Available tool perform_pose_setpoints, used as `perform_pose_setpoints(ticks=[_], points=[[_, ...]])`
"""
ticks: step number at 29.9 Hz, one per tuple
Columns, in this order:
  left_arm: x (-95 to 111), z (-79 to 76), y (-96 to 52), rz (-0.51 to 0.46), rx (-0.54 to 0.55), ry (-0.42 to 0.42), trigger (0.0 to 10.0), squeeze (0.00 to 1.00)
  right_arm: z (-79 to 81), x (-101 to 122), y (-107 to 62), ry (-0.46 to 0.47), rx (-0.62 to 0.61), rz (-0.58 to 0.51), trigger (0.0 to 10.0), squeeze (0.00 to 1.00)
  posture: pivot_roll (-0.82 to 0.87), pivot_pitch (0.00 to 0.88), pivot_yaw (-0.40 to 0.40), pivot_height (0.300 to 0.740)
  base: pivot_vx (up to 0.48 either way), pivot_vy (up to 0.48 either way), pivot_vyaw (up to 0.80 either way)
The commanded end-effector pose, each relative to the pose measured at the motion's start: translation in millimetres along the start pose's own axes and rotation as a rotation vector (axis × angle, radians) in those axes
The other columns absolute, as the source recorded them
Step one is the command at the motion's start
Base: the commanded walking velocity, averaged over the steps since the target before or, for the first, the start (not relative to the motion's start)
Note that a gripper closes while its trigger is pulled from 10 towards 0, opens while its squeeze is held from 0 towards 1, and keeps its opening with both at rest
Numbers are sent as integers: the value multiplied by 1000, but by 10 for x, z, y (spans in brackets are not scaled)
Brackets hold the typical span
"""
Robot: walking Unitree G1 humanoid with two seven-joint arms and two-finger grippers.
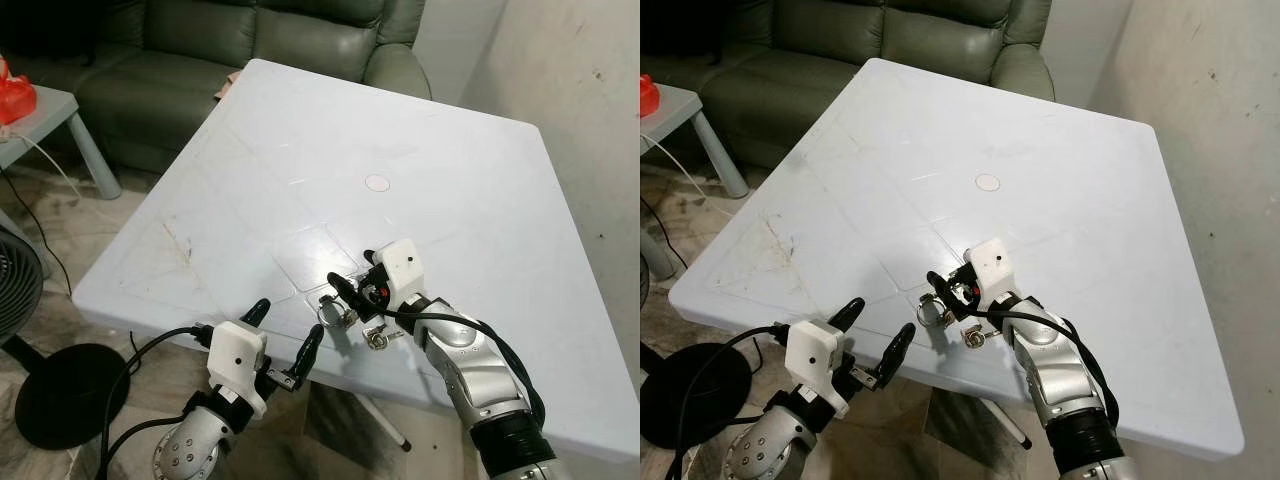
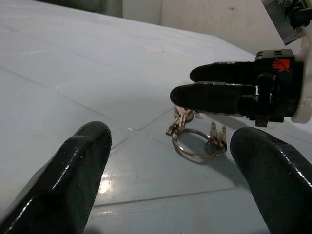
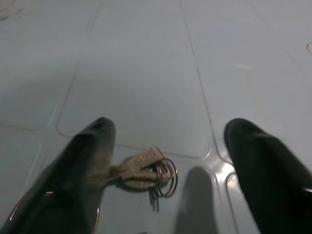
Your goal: Hang keys on a hook
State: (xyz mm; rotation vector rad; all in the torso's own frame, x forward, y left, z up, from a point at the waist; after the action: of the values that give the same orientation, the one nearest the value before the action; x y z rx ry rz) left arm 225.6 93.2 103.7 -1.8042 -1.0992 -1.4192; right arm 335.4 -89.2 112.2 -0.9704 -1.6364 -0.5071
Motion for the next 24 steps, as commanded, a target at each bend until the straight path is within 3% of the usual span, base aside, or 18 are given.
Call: perform_pose_setpoints(ticks=[1,11,24], points=[[22,-29,-8,2,-3,6,10000,0,-13,-78,-36,3,6,31,0,0,115,164,-129,740,0,0,0],[14,-35,-17,10,3,6,10000,0,-50,-213,-144,-34,66,60,0,0,112,164,-129,740,0,0,0],[17,-26,-6,11,6,9,10000,0,8,-235,-182,-5,134,69,0,0,110,163,-127,740,0,0,0]])
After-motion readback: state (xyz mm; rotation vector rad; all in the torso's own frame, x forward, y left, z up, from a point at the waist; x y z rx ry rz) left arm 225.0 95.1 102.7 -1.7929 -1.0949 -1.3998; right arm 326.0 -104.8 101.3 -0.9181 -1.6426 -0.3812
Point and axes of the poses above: a point about 5 cm out from each wrist's last joint towards the gripper, its own y axis pointing out of the wrist towards the gripper, its own x axis along the axis of the wrist's last joint, z = x × y, the point moved 2 cm from there along y, pointing out of the wrist towards the gripper, and after that the axes turned 13 degrees about -y, right-handed, at the moved point
